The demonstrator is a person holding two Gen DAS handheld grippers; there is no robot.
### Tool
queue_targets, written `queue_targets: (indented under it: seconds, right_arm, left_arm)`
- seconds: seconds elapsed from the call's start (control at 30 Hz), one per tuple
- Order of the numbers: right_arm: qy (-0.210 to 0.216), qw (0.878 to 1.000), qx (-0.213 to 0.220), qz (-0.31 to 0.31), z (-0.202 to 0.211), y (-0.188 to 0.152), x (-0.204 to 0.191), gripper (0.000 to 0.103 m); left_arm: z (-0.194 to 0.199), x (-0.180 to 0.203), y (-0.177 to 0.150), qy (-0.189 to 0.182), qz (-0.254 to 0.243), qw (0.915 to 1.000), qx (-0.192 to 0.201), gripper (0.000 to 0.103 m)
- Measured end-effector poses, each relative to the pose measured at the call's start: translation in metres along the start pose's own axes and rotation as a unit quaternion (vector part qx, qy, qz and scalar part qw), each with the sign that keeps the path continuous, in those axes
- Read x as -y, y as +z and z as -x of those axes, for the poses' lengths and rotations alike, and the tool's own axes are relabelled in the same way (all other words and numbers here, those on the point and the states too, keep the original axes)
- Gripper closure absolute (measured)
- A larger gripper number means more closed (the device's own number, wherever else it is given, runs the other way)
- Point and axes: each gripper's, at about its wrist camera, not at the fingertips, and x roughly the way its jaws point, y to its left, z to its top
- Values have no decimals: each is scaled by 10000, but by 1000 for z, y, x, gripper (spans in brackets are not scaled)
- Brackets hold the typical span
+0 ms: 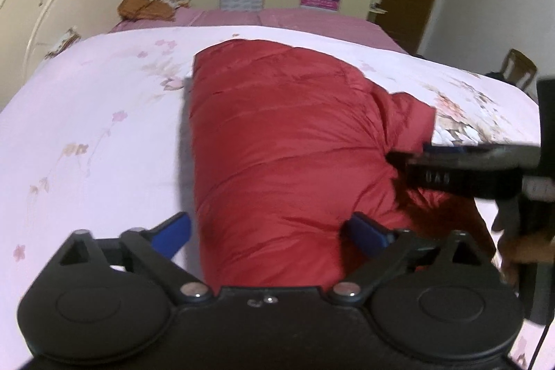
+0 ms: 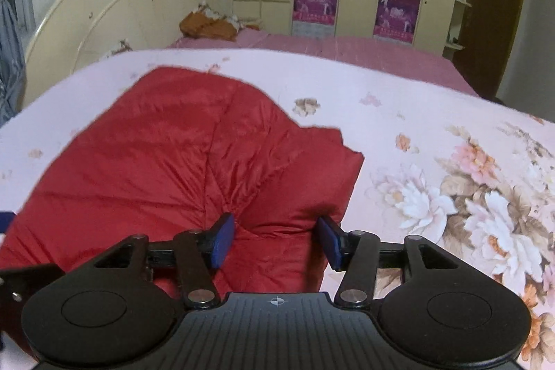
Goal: Fold large clothes
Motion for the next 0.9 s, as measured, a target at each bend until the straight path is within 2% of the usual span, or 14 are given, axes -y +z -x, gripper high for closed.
queue_targets:
  seconds: [0.2,0.33,0.47,0.57,0.7,0.87,0.9]
  right_arm:
    - [143,9997,-208,-6,1,3,9,51]
    - [358,9986,80,-374,45,-2,17,51]
    - [653,9960,104,-600,93,-20,20,49]
    - [916,9932,142,-709,133,-38,23,14]
    - [1123,9916,352,-537,192,-66,24,14]
    - [1131,9916,472,-406,260,-97,27,14]
    - [1091,9919,485,-432,274,-102,28,11]
  left_arm:
    - [3,1,3,286,505,9980,-268,0]
    - [20,10,2,620,587,9958,-325,0]
    - [54,28,-8,869,513,9947,-180,0]
    - [84,46,-21,879,471,9950,-75,0]
    - [123,74,-41,1102,328,9933,-123,0]
    - [181,105,-77,1247,277,9916,178,0]
    - [193,110,-84,1277,321,9910,226,0]
